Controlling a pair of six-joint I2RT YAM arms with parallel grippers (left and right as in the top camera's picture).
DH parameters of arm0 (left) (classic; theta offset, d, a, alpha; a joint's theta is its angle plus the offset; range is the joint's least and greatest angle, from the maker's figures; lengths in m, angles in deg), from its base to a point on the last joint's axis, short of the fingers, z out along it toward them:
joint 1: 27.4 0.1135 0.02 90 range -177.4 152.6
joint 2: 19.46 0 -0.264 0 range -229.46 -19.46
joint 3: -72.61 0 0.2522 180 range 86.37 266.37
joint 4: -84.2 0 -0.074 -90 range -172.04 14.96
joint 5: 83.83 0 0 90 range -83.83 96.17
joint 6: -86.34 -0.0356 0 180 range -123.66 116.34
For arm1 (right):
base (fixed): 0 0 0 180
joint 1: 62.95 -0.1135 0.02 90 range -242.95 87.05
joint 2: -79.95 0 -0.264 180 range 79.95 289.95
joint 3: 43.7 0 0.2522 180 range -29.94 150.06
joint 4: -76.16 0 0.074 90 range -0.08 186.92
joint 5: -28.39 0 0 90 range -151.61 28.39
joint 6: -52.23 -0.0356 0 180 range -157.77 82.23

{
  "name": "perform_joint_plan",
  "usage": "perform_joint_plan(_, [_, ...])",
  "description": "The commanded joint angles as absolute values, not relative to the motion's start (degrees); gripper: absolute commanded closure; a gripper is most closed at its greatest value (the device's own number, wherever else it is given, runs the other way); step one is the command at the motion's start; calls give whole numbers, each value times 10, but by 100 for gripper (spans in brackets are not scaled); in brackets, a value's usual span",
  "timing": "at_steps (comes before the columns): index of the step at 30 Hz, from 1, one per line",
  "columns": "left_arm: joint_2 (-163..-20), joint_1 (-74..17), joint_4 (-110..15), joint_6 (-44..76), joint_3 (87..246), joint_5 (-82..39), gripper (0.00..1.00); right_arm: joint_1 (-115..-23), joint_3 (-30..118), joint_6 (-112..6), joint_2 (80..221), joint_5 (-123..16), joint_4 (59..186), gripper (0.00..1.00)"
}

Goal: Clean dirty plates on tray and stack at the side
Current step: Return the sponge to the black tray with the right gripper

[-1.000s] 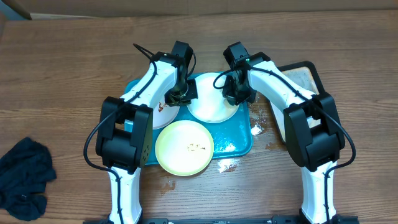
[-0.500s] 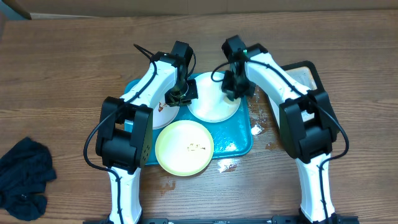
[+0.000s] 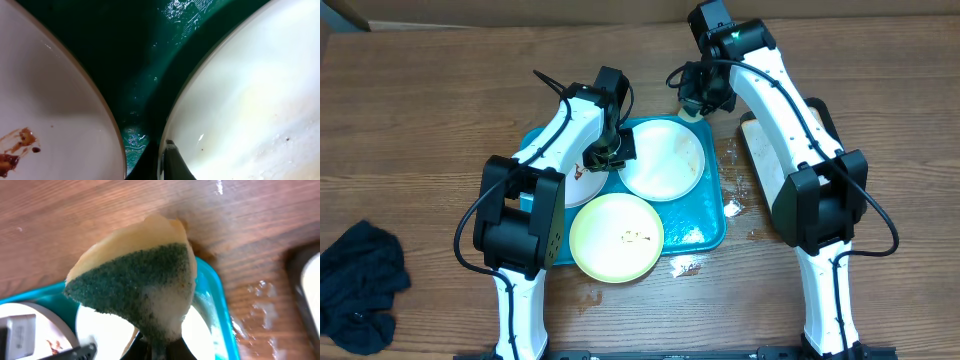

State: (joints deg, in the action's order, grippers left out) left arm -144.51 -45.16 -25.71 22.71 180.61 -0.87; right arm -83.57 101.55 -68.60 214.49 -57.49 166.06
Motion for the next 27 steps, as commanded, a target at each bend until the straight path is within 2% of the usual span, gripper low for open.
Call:
perform_joint_plan(1, [-1454, -447, -258, 209, 1803, 19, 96, -835, 1032, -677, 2133, -606, 1683, 96])
perform_joint_plan(6, [-1453, -447, -247, 200, 1828, 19, 96, -826, 1032, -695, 2126, -661, 1731, 96])
perform_joint_plan(14, [-1450, -449, -162, 182, 1955, 32, 96, -796, 1032, -697, 2096, -736, 1782, 96])
perform_joint_plan(20, [-1450, -463, -91, 175, 2048, 95, 96, -766, 1032, -692, 2095, -741, 1822, 96])
perform_joint_plan(27, [-1450, -485, 18, 194, 2127, 237, 96, -744, 1032, -692, 2095, -740, 1822, 96])
